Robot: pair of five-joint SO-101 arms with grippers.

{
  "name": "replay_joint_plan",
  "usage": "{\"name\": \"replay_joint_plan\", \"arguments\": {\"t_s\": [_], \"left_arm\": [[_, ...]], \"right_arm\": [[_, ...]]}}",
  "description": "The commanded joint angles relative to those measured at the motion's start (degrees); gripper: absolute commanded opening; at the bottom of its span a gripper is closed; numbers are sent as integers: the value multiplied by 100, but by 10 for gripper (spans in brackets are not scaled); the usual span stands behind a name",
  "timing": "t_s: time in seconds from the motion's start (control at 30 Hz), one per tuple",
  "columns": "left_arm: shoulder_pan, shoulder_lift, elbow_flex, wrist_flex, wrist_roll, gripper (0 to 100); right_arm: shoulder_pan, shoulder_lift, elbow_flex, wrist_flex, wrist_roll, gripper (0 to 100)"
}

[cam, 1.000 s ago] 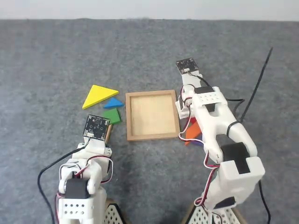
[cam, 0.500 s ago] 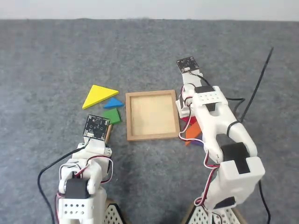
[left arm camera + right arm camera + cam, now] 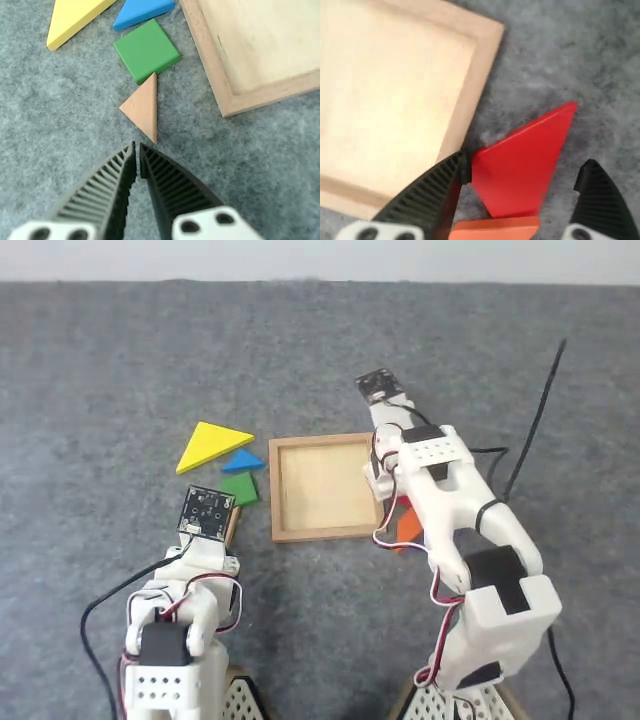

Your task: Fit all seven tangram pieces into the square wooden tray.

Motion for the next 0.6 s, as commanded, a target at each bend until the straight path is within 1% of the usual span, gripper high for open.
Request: {"name": "replay_joint_plan", "arguments": {"t_s": [0.0,0.1,0.23,0.37,0.57], "left_arm": [[26,-88,-84,9,0,13],[26,-88,-84,9,0,13],[26,-88,-84,9,0,13],[26,-88,-84,9,0,13],[26,-88,-84,9,0,13]], "right_arm": [[-75,-4,-105,189,466,347],[127,4,-105,198,624,347],[585,4,-105,171,800,347],[919,4,-123,163,835,347],[927,-4,-114,163,809,348]]}}
